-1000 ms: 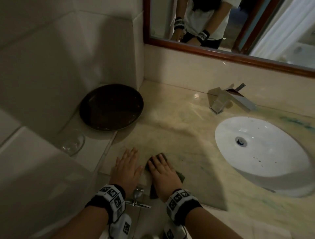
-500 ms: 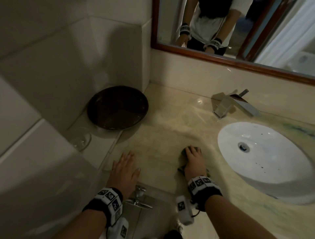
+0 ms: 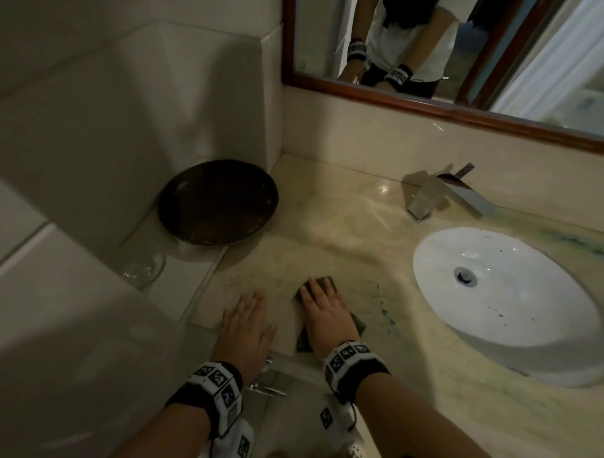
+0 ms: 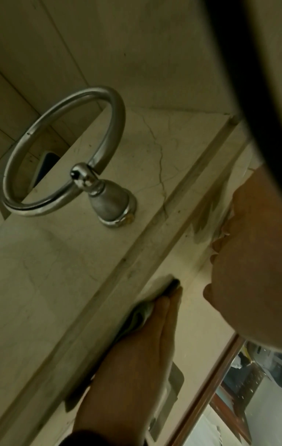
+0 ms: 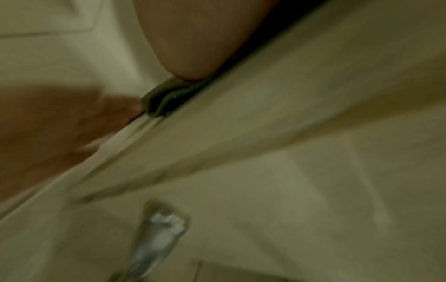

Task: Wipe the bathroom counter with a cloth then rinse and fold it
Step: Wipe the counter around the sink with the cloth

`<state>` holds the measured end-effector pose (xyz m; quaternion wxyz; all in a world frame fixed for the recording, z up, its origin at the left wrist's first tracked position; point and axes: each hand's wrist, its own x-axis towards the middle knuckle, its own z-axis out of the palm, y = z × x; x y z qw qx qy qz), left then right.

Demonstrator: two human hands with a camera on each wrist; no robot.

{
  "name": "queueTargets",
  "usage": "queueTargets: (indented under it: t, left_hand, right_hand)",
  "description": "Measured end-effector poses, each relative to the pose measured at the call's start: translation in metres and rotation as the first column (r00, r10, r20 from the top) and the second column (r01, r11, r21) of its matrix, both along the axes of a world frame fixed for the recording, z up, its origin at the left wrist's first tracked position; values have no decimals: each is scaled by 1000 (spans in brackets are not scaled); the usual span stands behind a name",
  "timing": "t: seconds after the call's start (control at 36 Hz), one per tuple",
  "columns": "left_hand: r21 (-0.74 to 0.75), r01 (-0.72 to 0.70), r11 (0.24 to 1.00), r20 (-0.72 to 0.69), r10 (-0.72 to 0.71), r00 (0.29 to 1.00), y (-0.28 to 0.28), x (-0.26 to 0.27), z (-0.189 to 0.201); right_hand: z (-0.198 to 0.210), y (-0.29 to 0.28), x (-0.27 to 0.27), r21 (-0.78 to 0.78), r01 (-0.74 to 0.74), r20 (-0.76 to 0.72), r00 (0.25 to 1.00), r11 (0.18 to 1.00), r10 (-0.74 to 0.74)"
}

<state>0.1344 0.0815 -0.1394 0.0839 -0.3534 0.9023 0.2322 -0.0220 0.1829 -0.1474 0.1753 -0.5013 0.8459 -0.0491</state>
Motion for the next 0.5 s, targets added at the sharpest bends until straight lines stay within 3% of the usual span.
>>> queueTargets:
  t: [0.28,0.5]
  left_hand:
    - [-5,48,999,15,-48,999,22,-25,-13]
    - [-29,79,996,4,-79,997,29,-29,-8]
  right_hand:
    - [5,63,-79,-40,187,3,982,982,-187]
    - [14,67,-95,44,270,69,960,962,-272]
